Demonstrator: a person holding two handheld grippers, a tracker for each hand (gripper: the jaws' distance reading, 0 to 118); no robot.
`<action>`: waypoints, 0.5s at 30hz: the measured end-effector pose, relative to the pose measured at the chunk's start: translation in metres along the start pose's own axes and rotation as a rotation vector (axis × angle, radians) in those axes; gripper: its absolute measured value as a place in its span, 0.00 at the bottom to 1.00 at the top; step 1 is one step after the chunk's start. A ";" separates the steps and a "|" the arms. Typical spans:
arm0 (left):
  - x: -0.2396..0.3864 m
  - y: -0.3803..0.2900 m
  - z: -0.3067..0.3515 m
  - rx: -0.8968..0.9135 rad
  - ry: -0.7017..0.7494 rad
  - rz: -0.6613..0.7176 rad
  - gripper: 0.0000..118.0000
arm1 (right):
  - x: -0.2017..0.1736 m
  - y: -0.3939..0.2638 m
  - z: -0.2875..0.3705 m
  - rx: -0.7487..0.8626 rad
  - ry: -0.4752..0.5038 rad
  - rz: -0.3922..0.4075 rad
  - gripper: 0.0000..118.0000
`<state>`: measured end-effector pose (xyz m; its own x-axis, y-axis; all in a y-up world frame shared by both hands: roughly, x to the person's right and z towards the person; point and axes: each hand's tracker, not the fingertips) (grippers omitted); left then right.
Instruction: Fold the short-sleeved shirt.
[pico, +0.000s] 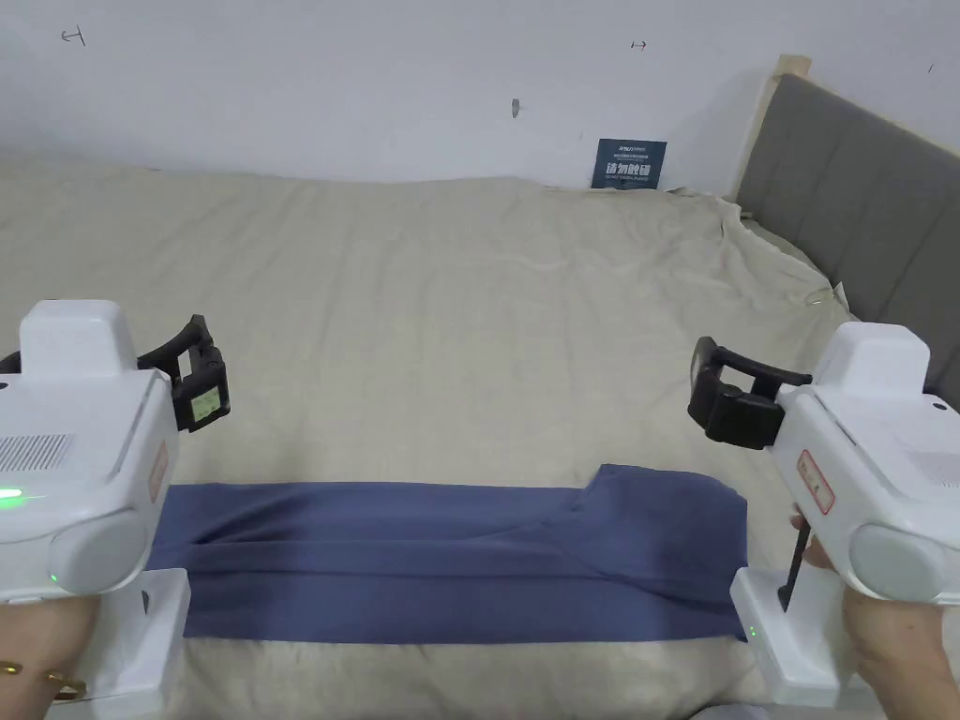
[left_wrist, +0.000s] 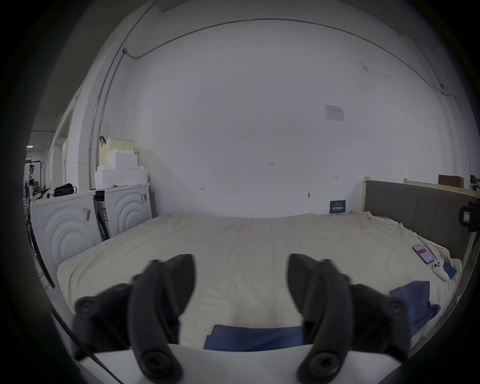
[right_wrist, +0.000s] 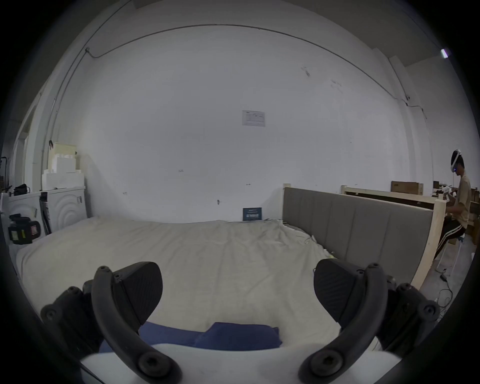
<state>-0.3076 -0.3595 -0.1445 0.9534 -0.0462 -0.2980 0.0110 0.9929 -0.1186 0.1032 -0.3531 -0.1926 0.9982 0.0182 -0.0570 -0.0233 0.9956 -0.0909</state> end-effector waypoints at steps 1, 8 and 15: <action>0.001 0.000 -0.001 -0.002 -0.015 -0.003 0.44 | -0.001 -0.001 0.001 -0.003 0.026 0.000 0.84; 0.008 -0.006 0.005 -0.022 -0.058 -0.011 0.07 | -0.012 -0.004 0.004 0.007 0.044 0.008 0.04; 0.013 -0.007 0.006 -0.041 -0.075 -0.011 0.00 | -0.016 -0.005 -0.003 -0.030 0.071 0.019 0.00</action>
<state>-0.2937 -0.3665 -0.1416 0.9733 -0.0472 -0.2248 0.0107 0.9869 -0.1608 0.0867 -0.3589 -0.1944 0.9912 0.0297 -0.1293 -0.0452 0.9919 -0.1184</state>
